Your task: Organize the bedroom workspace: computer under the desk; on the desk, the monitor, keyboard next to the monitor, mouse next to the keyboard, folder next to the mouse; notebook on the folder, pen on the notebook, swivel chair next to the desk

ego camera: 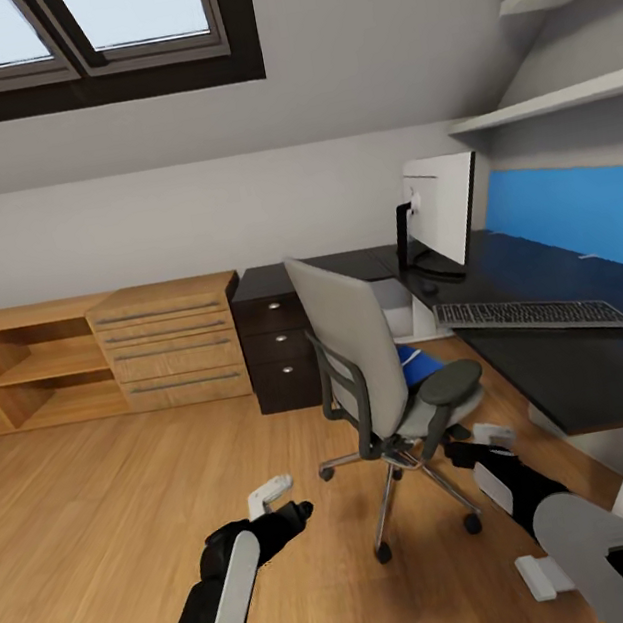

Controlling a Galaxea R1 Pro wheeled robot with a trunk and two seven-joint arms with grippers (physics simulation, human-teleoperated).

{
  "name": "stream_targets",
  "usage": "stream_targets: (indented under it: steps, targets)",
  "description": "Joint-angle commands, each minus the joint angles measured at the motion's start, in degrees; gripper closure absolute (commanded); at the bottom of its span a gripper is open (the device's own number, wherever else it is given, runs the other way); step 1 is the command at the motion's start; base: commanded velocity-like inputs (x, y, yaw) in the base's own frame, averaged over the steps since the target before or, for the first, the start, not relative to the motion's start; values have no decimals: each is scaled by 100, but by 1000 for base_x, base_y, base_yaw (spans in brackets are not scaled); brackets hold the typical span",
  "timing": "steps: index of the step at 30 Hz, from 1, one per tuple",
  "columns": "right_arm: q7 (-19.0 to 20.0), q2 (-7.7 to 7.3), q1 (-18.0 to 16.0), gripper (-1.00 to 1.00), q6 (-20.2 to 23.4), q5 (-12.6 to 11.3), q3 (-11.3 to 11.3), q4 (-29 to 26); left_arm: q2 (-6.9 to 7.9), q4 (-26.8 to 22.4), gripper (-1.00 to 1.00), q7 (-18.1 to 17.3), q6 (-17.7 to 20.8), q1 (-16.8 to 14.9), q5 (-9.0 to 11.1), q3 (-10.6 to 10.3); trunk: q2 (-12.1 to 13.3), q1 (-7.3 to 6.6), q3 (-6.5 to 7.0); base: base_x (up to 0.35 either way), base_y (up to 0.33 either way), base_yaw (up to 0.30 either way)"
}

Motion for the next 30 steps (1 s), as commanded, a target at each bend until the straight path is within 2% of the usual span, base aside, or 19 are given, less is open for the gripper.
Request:
stream_targets:
  steps: [1, 2, 4, 5, 6, 7, 9, 11, 16, 17, 21, 30]
  targets:
    - [-4, 2, -19, -100, 95, -119, -24, -13, 6, -59, -100, 56, 76, -34, 135, -1, -44, 22, -25, 0, 0, 0]
    - [17, 4, -45, -100, 181, -340, -39, -12, 30, -166, -100, 54, 184, -76, 239, 3, -84, 44, -43, 0, 0, 0]
    - [34, 3, -62, -100, 230, -535, -40, -13, 62, -249, -100, 52, 257, -106, 302, 6, -165, 88, -78, 0, 0, 0]
    - [48, 0, -76, -100, 266, -722, -41, 2, 113, -331, -100, 51, 316, -132, 351, 7, -205, 110, -96, 0, 0, 0]
    - [51, 0, -79, -100, 270, -760, -41, 6, 135, -356, -100, 51, 328, -139, 360, 7, -245, 132, -114, 0, 0, 0]
    - [58, -6, -86, -100, 262, -849, -44, 14, 236, -566, -100, 46, 373, -141, 387, 9, -285, 153, -132, 0, 0, 0]
    - [60, -8, -88, -100, 233, -871, -44, 16, 315, -788, -100, 44, 390, -93, 397, 7, -365, 197, -168, 0, 0, 0]
    - [62, -10, -88, -100, 152, -894, -45, 19, 453, -1351, -100, 42, 408, 171, 408, 4, -445, 241, -204, 0, 0, 0]
    - [69, -11, -83, -100, 66, -908, -45, 13, 536, -1893, -100, 41, 416, 577, 411, -1, -646, 351, -294, 0, 0, 0]
    - [109, -5, -76, -100, -38, -903, -36, -36, 547, -2002, -100, 41, 400, 676, 411, -72, -686, 373, -312, 0, 0, 0]
    - [165, -10, -72, -100, -357, -894, -36, -55, 556, -2024, -100, 46, 374, 705, 407, -148, -846, 461, -384, 0, 0, 0]
    - [178, -31, -68, -100, -450, -893, -40, -59, 558, -2023, -100, 49, 368, 710, 398, -163, -1207, 659, -545, 0, 0, 0]
